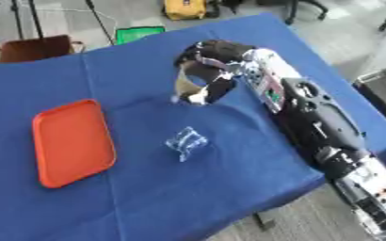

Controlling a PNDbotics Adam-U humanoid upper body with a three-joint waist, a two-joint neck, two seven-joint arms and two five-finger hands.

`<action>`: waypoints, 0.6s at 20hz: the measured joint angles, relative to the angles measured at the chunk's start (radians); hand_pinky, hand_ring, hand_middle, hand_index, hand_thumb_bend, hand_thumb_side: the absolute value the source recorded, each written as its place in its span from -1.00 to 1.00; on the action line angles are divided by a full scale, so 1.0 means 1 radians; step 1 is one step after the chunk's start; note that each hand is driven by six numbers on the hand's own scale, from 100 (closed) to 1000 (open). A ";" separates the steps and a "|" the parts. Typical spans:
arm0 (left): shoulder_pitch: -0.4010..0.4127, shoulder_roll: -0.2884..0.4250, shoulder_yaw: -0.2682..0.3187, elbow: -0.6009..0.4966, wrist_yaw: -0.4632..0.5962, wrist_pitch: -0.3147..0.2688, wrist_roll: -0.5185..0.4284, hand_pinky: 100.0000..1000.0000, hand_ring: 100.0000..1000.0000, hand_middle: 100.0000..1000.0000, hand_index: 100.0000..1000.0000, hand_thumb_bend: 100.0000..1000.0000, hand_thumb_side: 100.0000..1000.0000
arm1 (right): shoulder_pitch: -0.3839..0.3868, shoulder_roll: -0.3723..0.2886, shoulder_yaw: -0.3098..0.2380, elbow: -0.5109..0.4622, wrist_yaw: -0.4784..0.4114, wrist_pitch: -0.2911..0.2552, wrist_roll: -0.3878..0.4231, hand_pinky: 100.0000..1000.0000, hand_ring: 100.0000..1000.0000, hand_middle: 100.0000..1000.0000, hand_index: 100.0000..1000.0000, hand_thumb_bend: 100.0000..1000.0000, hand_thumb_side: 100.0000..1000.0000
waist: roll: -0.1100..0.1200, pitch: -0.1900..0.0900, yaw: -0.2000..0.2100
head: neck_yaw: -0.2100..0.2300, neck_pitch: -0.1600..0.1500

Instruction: Pick up objects on the table and place them in the box.

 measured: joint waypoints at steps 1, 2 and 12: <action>-0.001 -0.003 0.000 0.000 0.000 0.000 0.000 0.44 0.52 0.50 0.78 -0.43 1.00 | -0.018 0.016 -0.002 -0.010 0.001 0.004 0.001 -1.00 -0.45 0.28 0.71 -1.00 -1.00 | 0.001 0.000 0.002 | 0.000 0.000; -0.001 -0.005 0.000 0.000 0.001 -0.001 -0.001 0.44 0.52 0.50 0.78 -0.44 1.00 | -0.031 0.033 -0.003 -0.018 0.004 0.007 0.003 -1.00 -0.45 0.29 0.72 -1.00 -1.00 | 0.001 0.000 0.003 | 0.000 0.000; -0.009 -0.017 -0.006 0.000 0.009 0.002 -0.007 0.44 0.52 0.50 0.78 -0.44 1.00 | -0.118 0.280 0.013 0.029 0.142 -0.033 0.013 -1.00 -0.44 0.30 0.74 -1.00 -1.00 | 0.019 0.000 0.027 | -0.017 0.000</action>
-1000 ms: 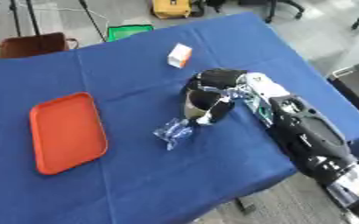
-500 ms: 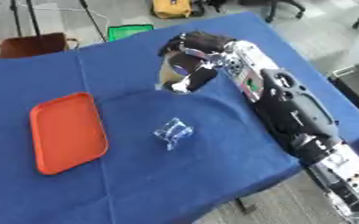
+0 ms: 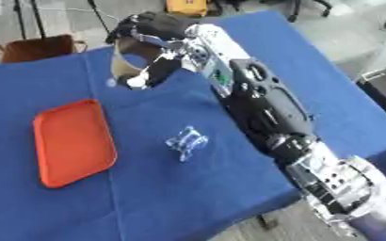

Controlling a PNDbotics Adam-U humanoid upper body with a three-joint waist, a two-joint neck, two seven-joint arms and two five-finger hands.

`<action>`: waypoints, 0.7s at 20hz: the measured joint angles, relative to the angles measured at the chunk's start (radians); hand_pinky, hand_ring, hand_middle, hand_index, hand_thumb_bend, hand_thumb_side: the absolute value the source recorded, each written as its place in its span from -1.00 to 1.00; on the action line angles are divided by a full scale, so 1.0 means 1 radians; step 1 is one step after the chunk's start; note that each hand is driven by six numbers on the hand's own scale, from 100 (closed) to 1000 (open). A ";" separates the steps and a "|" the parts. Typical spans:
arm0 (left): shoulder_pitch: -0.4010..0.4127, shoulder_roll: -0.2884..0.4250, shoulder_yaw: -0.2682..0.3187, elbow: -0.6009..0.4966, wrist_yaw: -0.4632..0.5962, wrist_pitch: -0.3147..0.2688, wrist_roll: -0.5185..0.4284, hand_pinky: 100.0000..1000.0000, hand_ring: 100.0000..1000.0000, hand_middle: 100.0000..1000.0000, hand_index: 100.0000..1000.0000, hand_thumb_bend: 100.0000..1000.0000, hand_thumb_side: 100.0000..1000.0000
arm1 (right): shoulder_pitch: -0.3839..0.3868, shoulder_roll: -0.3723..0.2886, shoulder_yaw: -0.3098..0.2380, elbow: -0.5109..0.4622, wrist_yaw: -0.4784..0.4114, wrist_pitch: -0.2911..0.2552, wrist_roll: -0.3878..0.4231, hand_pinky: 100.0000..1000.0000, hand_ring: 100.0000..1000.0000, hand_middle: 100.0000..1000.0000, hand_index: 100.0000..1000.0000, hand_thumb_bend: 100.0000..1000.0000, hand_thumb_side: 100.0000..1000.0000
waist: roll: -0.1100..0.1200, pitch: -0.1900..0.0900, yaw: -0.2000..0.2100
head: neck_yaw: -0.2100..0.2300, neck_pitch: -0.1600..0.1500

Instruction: Pick up objects on the table and place them in the box.

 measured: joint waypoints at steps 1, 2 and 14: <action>-0.001 -0.003 0.000 0.000 0.001 0.000 -0.001 0.44 0.52 0.50 0.78 -0.44 1.00 | -0.001 0.033 0.003 0.013 0.023 -0.007 -0.001 -1.00 -0.44 0.30 0.74 -1.00 -1.00 | 0.004 0.000 0.005 | -0.003 0.000; -0.002 -0.007 -0.001 0.000 0.002 -0.001 -0.002 0.44 0.52 0.50 0.78 -0.44 1.00 | -0.001 0.067 0.003 0.027 0.048 -0.015 -0.003 -1.00 -0.44 0.30 0.74 -1.00 -1.00 | 0.007 0.000 0.010 | -0.007 0.000; -0.020 -0.025 -0.013 0.000 0.011 0.001 -0.017 0.44 0.53 0.50 0.78 -0.45 1.00 | 0.067 0.365 -0.015 0.186 0.395 -0.085 -0.082 0.15 0.29 0.64 0.86 -1.00 -0.86 | 0.029 0.012 0.046 | -0.041 -0.009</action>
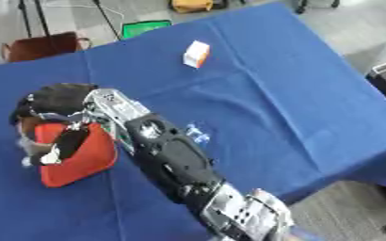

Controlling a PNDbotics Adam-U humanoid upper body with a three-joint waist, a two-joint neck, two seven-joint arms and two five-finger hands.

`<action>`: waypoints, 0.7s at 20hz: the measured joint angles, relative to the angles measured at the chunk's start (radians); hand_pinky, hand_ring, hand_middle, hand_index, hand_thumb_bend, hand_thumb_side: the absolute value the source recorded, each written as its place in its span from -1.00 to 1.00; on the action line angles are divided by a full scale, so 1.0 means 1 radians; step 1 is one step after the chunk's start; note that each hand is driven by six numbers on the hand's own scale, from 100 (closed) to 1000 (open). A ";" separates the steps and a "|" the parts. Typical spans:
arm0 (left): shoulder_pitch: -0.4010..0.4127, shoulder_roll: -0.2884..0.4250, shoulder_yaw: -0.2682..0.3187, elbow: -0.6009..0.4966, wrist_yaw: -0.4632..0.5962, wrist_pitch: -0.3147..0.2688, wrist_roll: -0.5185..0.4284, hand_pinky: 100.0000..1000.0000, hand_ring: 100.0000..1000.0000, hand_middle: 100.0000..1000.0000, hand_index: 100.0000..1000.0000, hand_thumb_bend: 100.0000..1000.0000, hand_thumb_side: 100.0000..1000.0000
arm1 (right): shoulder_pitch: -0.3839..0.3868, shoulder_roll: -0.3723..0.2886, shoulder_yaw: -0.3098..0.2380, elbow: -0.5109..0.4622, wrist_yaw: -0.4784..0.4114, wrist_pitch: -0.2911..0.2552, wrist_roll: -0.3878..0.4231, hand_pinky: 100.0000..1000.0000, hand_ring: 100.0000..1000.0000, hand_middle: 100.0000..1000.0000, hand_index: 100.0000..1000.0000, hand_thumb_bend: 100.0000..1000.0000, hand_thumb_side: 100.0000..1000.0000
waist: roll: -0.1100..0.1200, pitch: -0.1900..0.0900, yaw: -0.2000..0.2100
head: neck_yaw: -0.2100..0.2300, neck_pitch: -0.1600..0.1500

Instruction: Pick up objects on the table and place them in the box.

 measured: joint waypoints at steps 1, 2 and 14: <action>0.000 0.000 0.000 0.000 0.000 0.000 0.000 0.44 0.53 0.50 0.78 -0.45 1.00 | 0.002 0.010 -0.002 0.014 0.033 -0.002 0.000 0.28 0.37 0.66 0.86 -1.00 -0.80 | 0.000 0.000 0.000 | -0.002 0.000; 0.000 0.000 0.000 0.000 0.001 0.000 0.000 0.44 0.53 0.50 0.78 -0.45 1.00 | 0.003 0.017 -0.003 0.028 0.068 -0.004 0.004 0.76 0.62 0.75 0.85 -0.92 -0.57 | 0.000 0.000 0.001 | -0.003 0.000; -0.001 0.000 -0.001 0.000 0.004 0.002 -0.002 0.44 0.53 0.50 0.78 -0.45 1.00 | -0.037 0.030 -0.031 0.020 0.538 0.058 -0.007 1.00 1.00 0.97 0.88 -0.38 -0.39 | -0.008 0.000 -0.001 | -0.003 0.000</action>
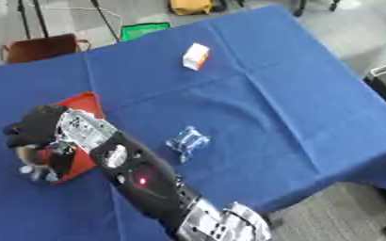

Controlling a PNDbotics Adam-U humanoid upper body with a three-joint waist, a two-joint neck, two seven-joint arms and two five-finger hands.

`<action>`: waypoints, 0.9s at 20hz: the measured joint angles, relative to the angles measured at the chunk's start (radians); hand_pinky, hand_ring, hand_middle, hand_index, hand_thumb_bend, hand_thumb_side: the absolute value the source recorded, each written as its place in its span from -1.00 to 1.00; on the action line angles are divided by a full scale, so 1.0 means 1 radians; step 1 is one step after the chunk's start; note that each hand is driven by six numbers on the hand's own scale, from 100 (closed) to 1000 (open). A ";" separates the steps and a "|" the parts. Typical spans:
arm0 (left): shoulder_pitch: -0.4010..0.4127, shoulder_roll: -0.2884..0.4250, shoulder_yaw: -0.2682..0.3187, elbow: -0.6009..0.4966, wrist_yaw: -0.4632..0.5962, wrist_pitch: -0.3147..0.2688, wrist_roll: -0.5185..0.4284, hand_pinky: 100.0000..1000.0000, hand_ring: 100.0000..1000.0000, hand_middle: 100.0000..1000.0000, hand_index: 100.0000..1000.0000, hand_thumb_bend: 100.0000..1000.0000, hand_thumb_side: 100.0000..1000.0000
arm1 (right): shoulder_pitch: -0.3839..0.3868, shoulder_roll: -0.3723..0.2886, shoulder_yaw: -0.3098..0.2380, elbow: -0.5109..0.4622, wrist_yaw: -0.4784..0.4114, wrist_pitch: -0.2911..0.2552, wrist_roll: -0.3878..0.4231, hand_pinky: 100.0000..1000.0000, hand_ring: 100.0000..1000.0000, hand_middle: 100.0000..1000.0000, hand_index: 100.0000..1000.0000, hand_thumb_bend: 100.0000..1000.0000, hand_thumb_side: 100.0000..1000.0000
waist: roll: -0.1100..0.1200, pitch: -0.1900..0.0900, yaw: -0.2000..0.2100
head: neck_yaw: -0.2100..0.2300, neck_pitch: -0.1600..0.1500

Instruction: Pick up objects on the table and place them in the box.

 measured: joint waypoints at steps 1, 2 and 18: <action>0.000 0.000 0.000 0.000 0.000 0.000 0.000 0.44 0.53 0.50 0.78 -0.45 1.00 | 0.000 -0.001 -0.005 0.000 0.020 0.005 -0.010 1.00 1.00 0.97 0.89 -0.36 -0.37 | 0.000 0.000 0.000 | 0.000 0.000; 0.000 0.000 0.000 0.000 0.000 0.000 0.000 0.44 0.53 0.50 0.78 -0.45 1.00 | 0.000 -0.003 -0.010 0.000 0.036 0.010 -0.020 1.00 1.00 0.97 0.89 -0.36 -0.37 | 0.000 0.000 0.000 | 0.000 0.000; 0.000 0.000 0.000 0.000 0.004 0.000 0.000 0.44 0.53 0.50 0.78 -0.44 1.00 | -0.004 -0.020 -0.045 -0.002 0.082 0.040 -0.061 1.00 0.99 0.95 0.97 -0.14 0.03 | -0.003 0.000 -0.001 | 0.001 0.000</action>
